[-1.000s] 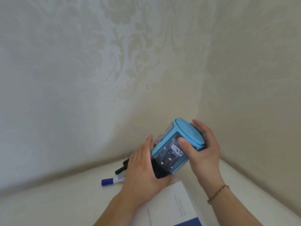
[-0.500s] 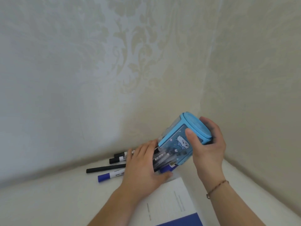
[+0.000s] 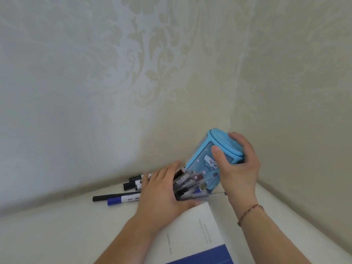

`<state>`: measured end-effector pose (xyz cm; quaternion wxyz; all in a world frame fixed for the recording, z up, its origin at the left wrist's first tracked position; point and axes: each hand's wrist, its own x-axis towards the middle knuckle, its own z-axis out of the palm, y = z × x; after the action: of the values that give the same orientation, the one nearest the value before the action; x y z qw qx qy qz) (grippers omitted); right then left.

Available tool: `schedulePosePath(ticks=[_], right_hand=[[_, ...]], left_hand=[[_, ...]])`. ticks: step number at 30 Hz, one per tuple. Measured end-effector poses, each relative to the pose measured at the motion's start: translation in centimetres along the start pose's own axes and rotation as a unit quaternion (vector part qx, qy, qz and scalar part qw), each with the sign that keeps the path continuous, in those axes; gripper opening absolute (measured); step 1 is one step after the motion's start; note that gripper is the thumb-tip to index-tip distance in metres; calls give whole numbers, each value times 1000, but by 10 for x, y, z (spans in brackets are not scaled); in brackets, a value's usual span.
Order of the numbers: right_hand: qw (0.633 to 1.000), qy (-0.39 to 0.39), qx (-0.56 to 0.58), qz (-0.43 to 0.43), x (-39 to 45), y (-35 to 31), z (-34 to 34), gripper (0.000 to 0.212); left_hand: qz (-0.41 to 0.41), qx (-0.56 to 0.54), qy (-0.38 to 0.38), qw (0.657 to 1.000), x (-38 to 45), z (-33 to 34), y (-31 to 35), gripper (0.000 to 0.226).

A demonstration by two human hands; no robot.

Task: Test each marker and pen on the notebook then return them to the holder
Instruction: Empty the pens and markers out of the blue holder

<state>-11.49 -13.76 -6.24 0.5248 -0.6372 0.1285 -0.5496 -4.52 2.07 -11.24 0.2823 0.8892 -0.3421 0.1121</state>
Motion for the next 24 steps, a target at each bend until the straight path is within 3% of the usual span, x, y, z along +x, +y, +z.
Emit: schedulePosePath(ticks=[3, 8, 13, 15, 19, 22, 24], right_hand=[[1000, 11, -8, -15, 2, -2, 0, 40], [998, 48, -25, -36, 15, -7, -10, 32], [994, 112, -11, -9, 35, -12, -30, 46], [991, 129, -23, -20, 39, -18, -37, 42], [986, 141, 89, 21, 37, -30, -28, 27], [978, 94, 160, 95, 18, -29, -3, 23], [972, 74, 187, 123, -1, -27, 13, 26]], left_hand=[[-3, -23, -1, 1000, 1, -2, 2, 105], [30, 1, -16, 999, -2, 4, -2, 81], [13, 71, -42, 997, -3, 8, -9, 64], [20, 63, -30, 997, -3, 7, -8, 62], [55, -100, 6, 993, -7, -2, 7, 61], [46, -254, -23, 966, -9, -2, 20, 57], [1, -359, 8, 933, -7, -2, 22, 41]])
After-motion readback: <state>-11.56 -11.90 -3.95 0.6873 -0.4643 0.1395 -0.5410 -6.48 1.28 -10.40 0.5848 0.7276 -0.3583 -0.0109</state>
